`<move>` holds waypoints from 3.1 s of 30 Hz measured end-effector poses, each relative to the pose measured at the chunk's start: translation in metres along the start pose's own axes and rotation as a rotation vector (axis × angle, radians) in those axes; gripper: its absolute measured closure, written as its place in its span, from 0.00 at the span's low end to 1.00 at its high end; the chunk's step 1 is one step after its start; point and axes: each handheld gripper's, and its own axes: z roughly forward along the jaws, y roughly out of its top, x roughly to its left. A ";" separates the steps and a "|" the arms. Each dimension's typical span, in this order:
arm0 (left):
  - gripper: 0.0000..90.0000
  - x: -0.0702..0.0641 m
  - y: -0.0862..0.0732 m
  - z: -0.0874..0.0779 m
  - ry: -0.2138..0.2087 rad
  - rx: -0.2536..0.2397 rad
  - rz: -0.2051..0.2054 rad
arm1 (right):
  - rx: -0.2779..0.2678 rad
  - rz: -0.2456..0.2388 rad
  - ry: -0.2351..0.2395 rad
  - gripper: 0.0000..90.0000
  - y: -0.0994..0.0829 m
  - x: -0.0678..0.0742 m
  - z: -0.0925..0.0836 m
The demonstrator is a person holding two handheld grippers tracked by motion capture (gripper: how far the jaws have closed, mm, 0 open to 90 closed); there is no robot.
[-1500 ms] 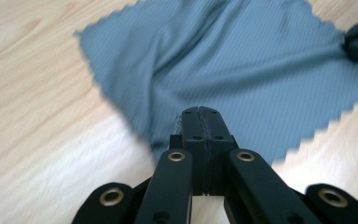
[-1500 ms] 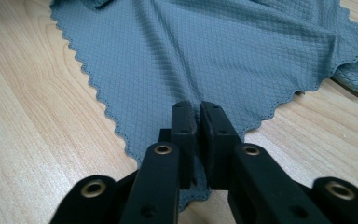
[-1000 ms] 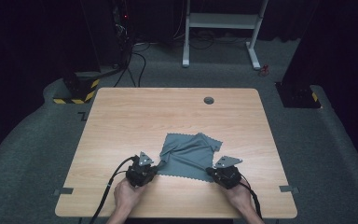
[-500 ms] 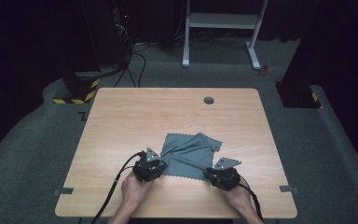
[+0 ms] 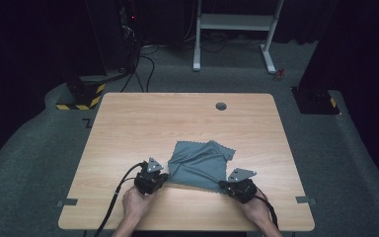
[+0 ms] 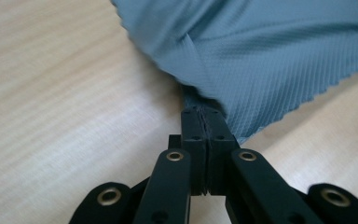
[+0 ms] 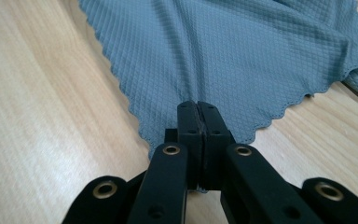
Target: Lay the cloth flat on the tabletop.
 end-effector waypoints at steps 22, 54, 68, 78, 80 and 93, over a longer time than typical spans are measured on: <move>0.96 0.004 0.015 0.017 0.035 -0.003 -0.016 | -0.025 -0.011 0.057 0.89 0.005 0.014 0.010; 0.65 0.037 0.055 0.048 0.064 -0.005 -0.049 | -0.029 0.134 -0.054 0.89 0.018 -0.030 0.015; 0.69 0.047 0.079 0.075 0.110 0.020 -0.039 | -0.017 0.131 -0.074 0.86 0.020 -0.033 0.020; 0.93 0.047 0.085 0.081 0.083 0.040 -0.023 | 0.002 0.124 -0.071 0.83 0.020 -0.032 0.023; 0.99 0.044 0.087 0.082 0.089 0.052 -0.003 | -0.001 0.126 -0.069 0.82 0.020 -0.032 0.024; 1.00 0.071 0.066 0.058 0.123 0.042 -0.070 | -0.009 0.098 -0.057 0.81 0.021 -0.039 0.023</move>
